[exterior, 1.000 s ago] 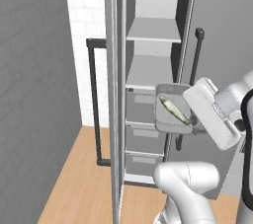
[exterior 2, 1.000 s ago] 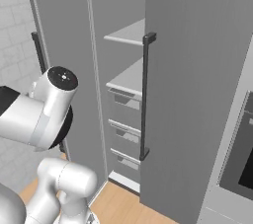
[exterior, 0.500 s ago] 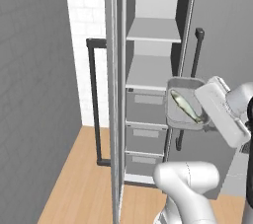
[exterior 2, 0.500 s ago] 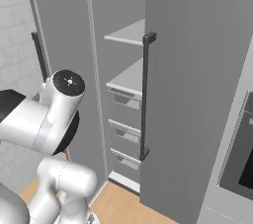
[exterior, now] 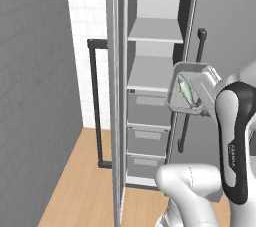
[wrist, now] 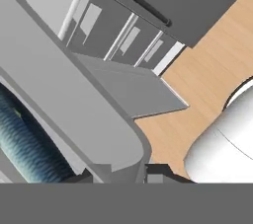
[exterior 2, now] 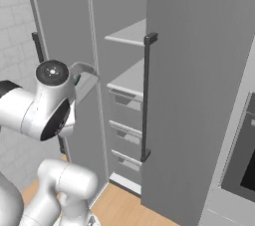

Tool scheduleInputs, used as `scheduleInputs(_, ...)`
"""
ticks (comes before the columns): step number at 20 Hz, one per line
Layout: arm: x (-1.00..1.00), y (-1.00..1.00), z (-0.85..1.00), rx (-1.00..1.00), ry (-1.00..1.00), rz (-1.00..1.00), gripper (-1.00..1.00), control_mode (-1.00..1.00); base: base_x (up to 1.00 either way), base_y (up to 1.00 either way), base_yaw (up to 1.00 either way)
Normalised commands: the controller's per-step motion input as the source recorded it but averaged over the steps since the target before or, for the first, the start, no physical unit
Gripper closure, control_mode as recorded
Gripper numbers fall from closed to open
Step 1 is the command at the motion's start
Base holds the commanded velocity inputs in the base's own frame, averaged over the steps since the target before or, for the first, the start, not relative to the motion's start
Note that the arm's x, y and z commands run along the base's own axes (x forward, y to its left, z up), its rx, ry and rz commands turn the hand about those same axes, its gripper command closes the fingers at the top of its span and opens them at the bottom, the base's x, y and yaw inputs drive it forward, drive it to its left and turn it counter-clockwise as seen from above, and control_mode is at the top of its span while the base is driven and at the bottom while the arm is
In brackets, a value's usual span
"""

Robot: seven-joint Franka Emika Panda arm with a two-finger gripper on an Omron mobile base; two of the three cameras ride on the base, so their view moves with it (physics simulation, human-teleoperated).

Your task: Take the meat container that has the fish and place it on the second highest rack of the freezer. Then take the vegetable container that has the tomato and sweet potato and place it on the highest rack of the freezer.

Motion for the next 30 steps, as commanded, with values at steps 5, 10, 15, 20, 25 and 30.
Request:
scheduleInputs(5, 0.83, -0.05, -0.06, 0.06, 0.0, -0.15, 1.0, -1.0, 0.0, 0.0, 0.0)
scheduleInputs(10, 1.0, -0.04, -0.07, 0.1, 0.11, 0.0, 1.0, -1.0, 0.0, 0.0, 0.0)
scheduleInputs(15, 0.36, 0.0, -0.02, -0.1, 0.01, -0.01, 1.0, -1.0, 0.0, 0.0, 0.0)
scheduleInputs(20, 0.69, 0.0, -0.19, -0.19, -0.05, -0.12, 1.0, -1.0, 0.0, 0.0, 0.0)
scheduleInputs(25, 0.96, -0.1, -0.31, -0.01, 0.0, -0.04, 1.0, -1.0, 0.0, 0.0, 0.0)
scheduleInputs(30, 0.75, -0.07, -0.13, 0.01, 0.0, 0.0, 1.0, -1.0, 0.0, 0.0, 0.0)
